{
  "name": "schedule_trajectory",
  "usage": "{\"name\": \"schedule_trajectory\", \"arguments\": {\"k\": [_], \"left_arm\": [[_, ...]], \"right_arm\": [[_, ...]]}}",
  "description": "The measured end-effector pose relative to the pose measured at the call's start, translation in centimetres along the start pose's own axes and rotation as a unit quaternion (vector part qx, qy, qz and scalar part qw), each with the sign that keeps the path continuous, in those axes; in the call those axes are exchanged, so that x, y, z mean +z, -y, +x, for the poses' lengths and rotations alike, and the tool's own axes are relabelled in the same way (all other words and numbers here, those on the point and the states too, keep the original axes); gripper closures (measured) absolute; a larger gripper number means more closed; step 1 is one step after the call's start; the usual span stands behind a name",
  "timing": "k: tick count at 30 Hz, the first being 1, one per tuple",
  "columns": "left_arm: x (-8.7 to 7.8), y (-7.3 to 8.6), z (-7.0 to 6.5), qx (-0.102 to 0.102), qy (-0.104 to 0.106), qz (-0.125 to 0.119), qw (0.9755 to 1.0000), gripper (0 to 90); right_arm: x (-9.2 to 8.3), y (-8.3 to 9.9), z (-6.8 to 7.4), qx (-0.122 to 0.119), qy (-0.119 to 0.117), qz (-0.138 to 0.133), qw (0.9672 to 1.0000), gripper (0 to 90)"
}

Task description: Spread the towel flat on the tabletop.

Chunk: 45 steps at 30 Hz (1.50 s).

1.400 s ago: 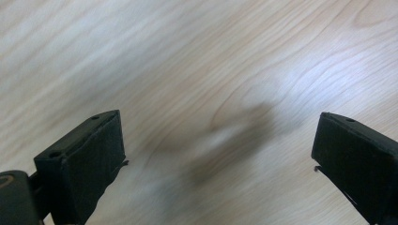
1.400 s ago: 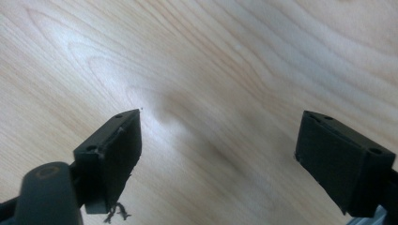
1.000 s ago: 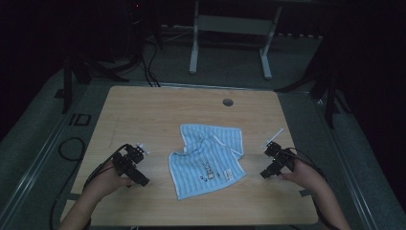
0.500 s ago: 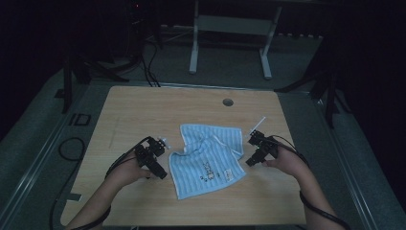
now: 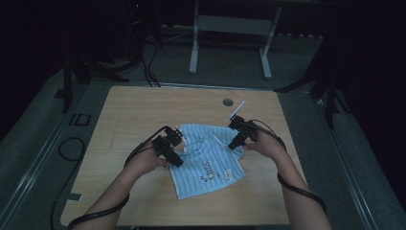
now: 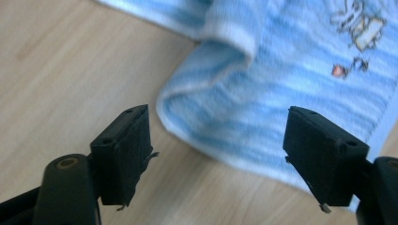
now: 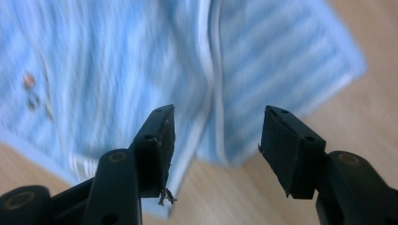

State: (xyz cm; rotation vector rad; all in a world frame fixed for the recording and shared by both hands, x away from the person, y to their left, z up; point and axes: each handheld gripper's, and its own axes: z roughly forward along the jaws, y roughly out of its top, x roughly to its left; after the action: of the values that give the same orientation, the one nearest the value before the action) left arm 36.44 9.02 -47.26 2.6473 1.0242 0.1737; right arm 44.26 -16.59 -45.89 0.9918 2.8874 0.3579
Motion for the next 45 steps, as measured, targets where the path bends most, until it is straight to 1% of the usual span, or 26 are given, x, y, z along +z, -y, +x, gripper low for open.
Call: {"name": "schedule_trajectory", "arguments": {"k": [1,4,7,11,12,13,15,19,20,21,22,23,24,27,28,29,30,32,34,35,37,38,39,40,41,45], "left_arm": [[0.2,-0.6,-0.2,0.002,0.000,-0.002,1.0000,25.7],[0.8,-1.4,-0.4,0.007,-0.003,0.002,1.0000,26.7],[1.2,-2.1,-0.4,0.006,-0.005,0.000,1.0000,29.9],[1.3,-2.6,-0.2,0.000,-0.004,-0.011,0.9999,37.4],[1.4,-2.8,-0.1,-0.002,-0.009,-0.019,0.9998,39.8],[1.4,-2.8,-0.1,-0.002,-0.009,-0.019,0.9998,42.9],[1.4,-3.0,-0.1,-0.001,-0.002,-0.020,0.9998,43.6],[1.8,-3.4,0.0,-0.009,0.018,-0.029,0.9994,49.0],[2.0,-3.5,-0.1,-0.004,0.023,-0.033,0.9992,60.7],[2.0,-3.5,-0.1,-0.004,0.023,-0.033,0.9992,66.3],[2.0,-3.4,-0.1,-0.002,0.023,-0.036,0.9991,66.3],[1.9,-3.4,-0.2,0.000,0.022,-0.041,0.9989,75.0],[1.8,-3.3,-0.2,0.001,0.019,-0.043,0.9989,84.0],[1.3,-3.0,-0.4,0.005,0.009,-0.048,0.9988,85.5],[1.1,-2.9,-0.5,0.009,0.001,-0.046,0.9989,86.0],[0.9,-2.7,-0.5,0.010,-0.002,-0.048,0.9988,86.0],[0.7,-2.6,-0.5,0.008,-0.001,-0.049,0.9988,86.0],[0.2,-2.2,-0.4,0.007,-0.003,-0.051,0.9987,86.4],[0.0,-1.8,-0.4,0.006,-0.002,-0.046,0.9989,86.3],[0.0,-1.5,-0.3,0.007,-0.007,-0.045,0.9989,86.3],[-0.1,-1.1,-0.4,0.010,-0.008,-0.042,0.9991,86.3],[-0.1,-0.9,-0.4,0.007,-0.010,-0.041,0.9991,86.2],[-0.1,-0.8,-0.4,0.008,-0.006,-0.038,0.9992,86.1],[-0.2,-0.6,-0.4,0.006,-0.009,-0.042,0.9991,86.1],[-0.2,-0.5,-0.3,0.001,-0.009,-0.041,0.9991,86.2],[0.1,-0.1,-0.2,-0.002,-0.010,-0.040,0.9992,86.1]], "right_arm": [[0.0,-0.5,0.0,0.002,0.000,-0.007,1.0000,48.0],[0.5,-1.8,0.0,0.013,-0.008,-0.020,0.9997,50.6],[1.3,-2.9,0.2,0.019,-0.018,-0.021,0.9994,50.7],[2.6,-4.0,0.4,0.020,-0.016,-0.013,0.9996,51.6],[3.0,-4.2,0.4,0.020,-0.014,-0.010,0.9997,51.6],[3.0,-4.2,0.4,0.020,-0.014,-0.010,0.9997,51.6],[3.9,-4.7,0.3,0.029,-0.021,-0.008,0.9993,51.6],[4.8,-5.1,0.5,0.029,-0.029,0.000,0.9992,55.0],[5.1,-5.2,0.8,0.019,-0.036,0.009,0.9991,68.9],[5.2,-5.2,0.9,0.014,-0.039,0.013,0.9991,75.9],[5.2,-5.2,0.9,0.014,-0.039,0.013,0.9991,75.9],[5.2,-5.1,1.1,0.004,-0.030,0.015,0.9994,83.8],[4.7,-5.0,1.4,-0.008,-0.013,0.009,0.9998,86.6],[3.9,-4.7,1.5,-0.011,-0.006,-0.002,0.9999,86.9],[2.7,-4.1,1.6,-0.014,0.010,-0.018,0.9997,86.9],[2.0,-3.7,1.6,-0.015,0.017,-0.024,0.9994,87.0],[2.0,-3.7,1.6,-0.015,0.017,-0.024,0.9994,87.0],[0.8,-2.8,1.7,-0.018,0.027,-0.042,0.9986,86.9],[-0.5,-1.5,1.9,-0.019,0.029,-0.056,0.9978,86.9],[-1.4,-0.1,2.1,-0.019,0.027,-0.064,0.9974,86.9],[-1.7,0.4,2.2,-0.019,0.026,-0.067,0.9972,86.9],[-2.2,2.2,2.6,-0.019,0.025,-0.071,0.9970,86.9],[-2.4,2.7,2.7,-0.020,0.025,-0.074,0.9968,86.8],[-2.4,2.7,2.7,-0.020,0.025,-0.074,0.9968,86.8],[-2.6,3.7,2.9,-0.017,0.026,-0.077,0.9965,86.9],[-3.0,7.7,3.5,-0.008,0.033,-0.088,0.9955,86.8]]}}
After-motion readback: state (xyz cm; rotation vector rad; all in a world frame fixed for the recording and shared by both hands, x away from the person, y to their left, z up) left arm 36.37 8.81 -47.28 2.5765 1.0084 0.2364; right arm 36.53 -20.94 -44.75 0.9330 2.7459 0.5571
